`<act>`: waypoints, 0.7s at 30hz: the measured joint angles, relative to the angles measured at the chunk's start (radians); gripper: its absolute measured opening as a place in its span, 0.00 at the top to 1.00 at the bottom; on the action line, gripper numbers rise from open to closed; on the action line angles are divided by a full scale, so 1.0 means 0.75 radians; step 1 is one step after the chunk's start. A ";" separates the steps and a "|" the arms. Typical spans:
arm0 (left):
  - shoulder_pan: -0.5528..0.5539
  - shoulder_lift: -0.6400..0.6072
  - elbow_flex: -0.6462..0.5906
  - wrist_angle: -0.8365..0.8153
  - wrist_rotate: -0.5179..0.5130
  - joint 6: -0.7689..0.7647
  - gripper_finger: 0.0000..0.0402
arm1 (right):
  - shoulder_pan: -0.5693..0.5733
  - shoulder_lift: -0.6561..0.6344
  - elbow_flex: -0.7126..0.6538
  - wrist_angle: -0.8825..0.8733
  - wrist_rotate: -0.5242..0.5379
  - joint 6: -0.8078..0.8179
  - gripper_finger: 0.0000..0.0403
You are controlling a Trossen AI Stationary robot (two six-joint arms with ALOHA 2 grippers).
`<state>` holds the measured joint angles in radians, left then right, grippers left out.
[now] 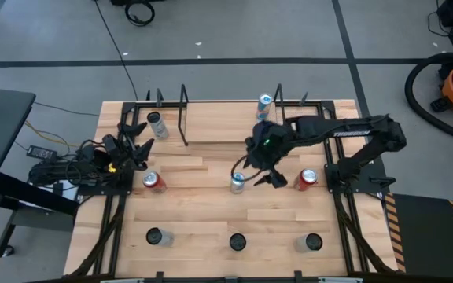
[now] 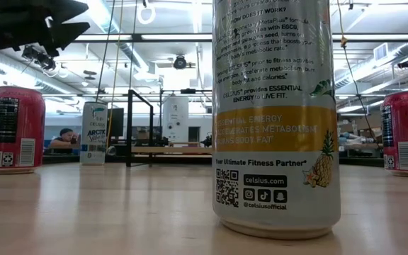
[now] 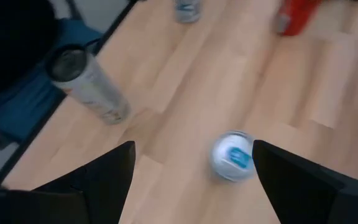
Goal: Place canned beverage on shelf
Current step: Put the left white-yellow soda can on the shelf
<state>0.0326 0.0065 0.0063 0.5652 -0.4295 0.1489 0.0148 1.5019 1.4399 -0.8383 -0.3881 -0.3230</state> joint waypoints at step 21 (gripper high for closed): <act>0.000 0.000 0.000 -0.114 0.000 -0.079 0.20 | 0.140 0.231 0.000 0.262 -0.317 -0.206 0.18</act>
<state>0.0326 0.0063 0.0063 0.4801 -0.4297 0.0895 0.1196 1.6752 1.4399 -0.6419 -0.6261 -0.4774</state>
